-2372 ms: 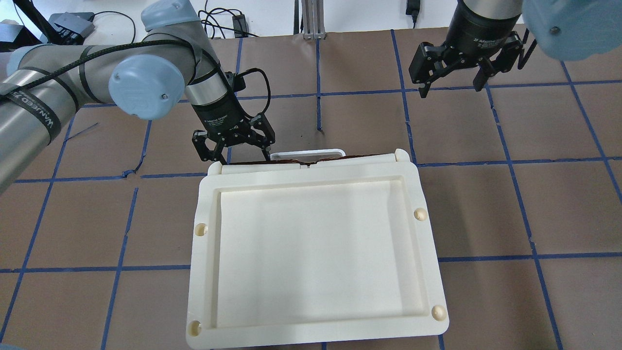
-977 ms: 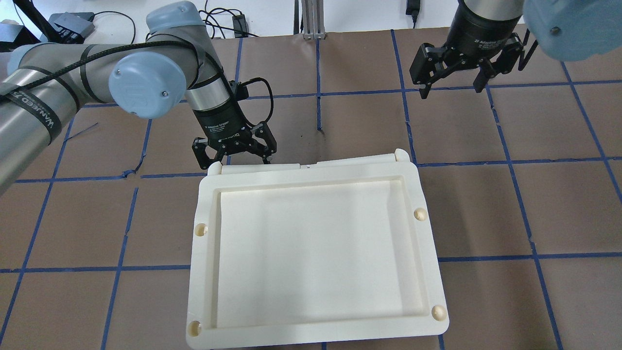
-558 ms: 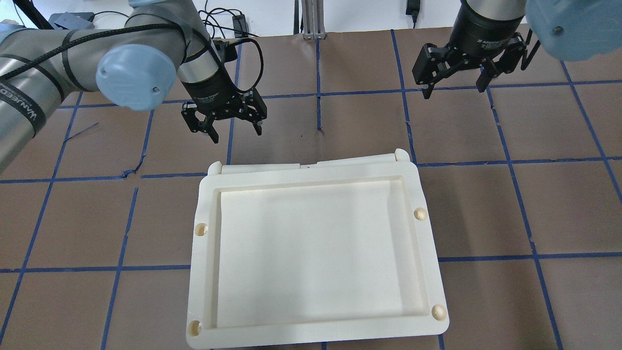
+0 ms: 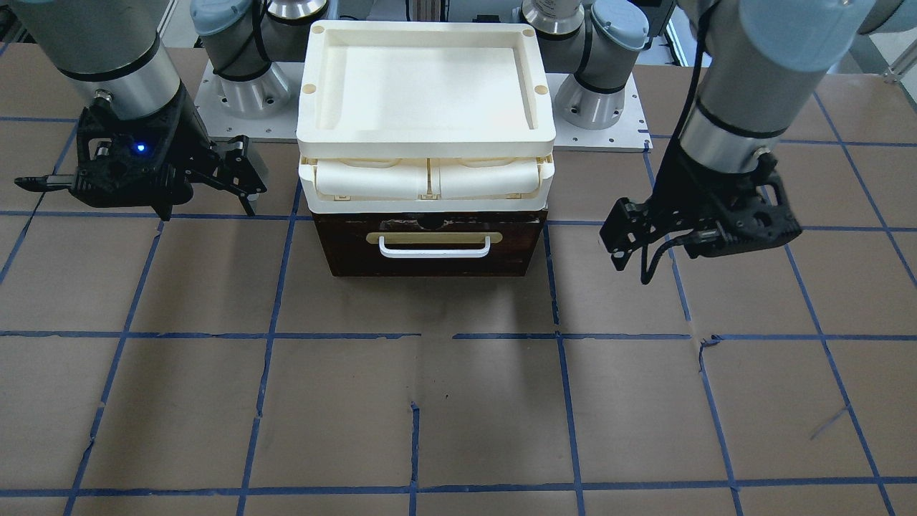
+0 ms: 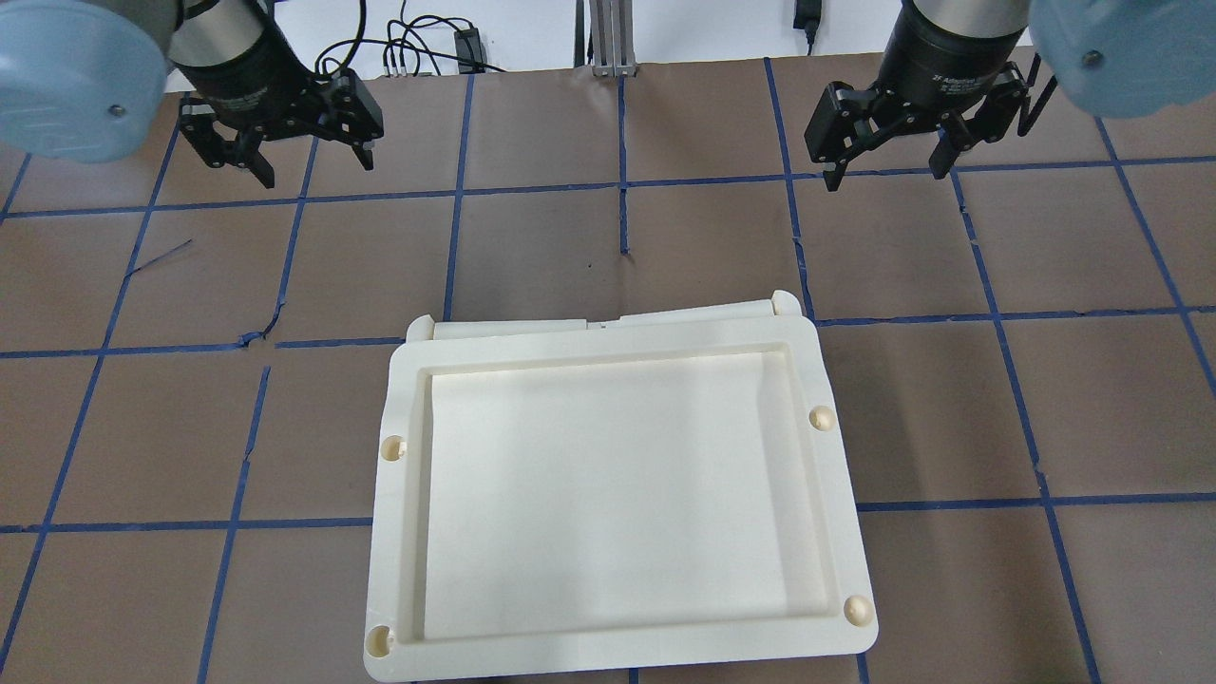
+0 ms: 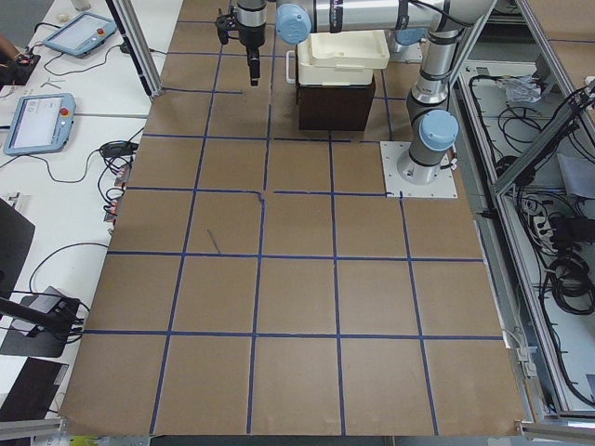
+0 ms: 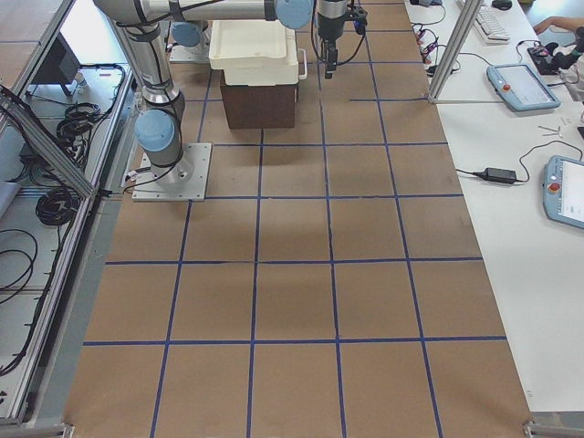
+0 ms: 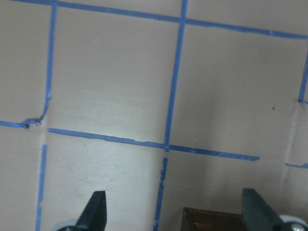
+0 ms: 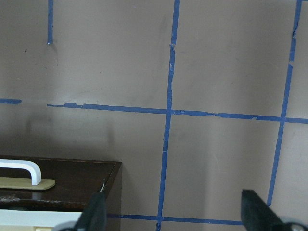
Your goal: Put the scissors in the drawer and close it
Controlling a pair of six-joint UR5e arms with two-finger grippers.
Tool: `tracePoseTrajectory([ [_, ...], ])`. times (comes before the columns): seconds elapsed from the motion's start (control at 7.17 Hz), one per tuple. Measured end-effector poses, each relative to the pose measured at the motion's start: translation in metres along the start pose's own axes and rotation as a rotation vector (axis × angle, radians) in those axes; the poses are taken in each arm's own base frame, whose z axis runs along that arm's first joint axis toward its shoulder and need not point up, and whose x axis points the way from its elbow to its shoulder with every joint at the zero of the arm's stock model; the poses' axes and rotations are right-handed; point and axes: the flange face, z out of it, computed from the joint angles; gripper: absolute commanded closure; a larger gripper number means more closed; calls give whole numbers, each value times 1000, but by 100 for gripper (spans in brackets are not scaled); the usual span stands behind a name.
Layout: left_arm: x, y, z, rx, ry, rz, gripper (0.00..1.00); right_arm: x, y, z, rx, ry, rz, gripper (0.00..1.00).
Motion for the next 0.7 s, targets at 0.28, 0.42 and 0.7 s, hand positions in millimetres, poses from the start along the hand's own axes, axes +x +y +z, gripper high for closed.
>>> tracePoseTrajectory([
  [0.28,-15,12,-22,10,-5,-3,0,0,0,0,1,0,-2,0],
  [0.42,-15,17,-20,-5,-2,-1,0,0,0,1,0,0,-2,0],
  [0.7,-11,22,-12,-29,4,7,0,0,0,1,-2,0,-2,0],
])
